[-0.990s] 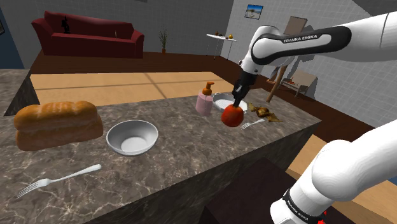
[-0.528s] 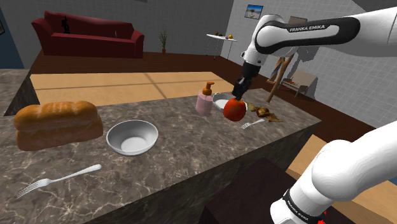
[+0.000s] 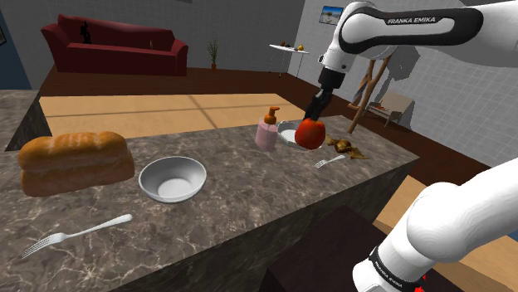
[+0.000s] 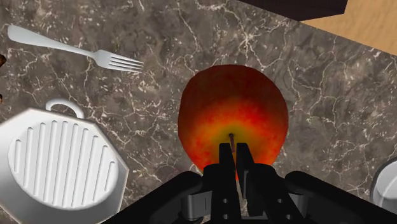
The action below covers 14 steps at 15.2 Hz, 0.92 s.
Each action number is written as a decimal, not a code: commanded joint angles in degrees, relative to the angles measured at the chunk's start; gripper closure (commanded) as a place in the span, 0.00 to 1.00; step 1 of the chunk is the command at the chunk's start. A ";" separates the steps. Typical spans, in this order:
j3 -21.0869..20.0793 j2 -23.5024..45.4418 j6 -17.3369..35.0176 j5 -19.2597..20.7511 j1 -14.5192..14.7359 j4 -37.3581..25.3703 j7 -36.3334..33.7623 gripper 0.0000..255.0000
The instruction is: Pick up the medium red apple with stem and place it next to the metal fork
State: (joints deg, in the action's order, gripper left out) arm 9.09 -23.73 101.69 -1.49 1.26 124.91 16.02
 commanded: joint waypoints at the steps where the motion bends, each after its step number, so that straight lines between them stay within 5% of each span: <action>1: -0.11 -0.05 -1.65 -0.03 0.06 -1.60 -0.20 1.00; 14: -11.40 0.23 -0.89 -4.37 5.72 -2.24 -15.48 1.00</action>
State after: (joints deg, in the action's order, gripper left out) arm -1.38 -23.84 100.40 -5.50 6.51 122.76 1.87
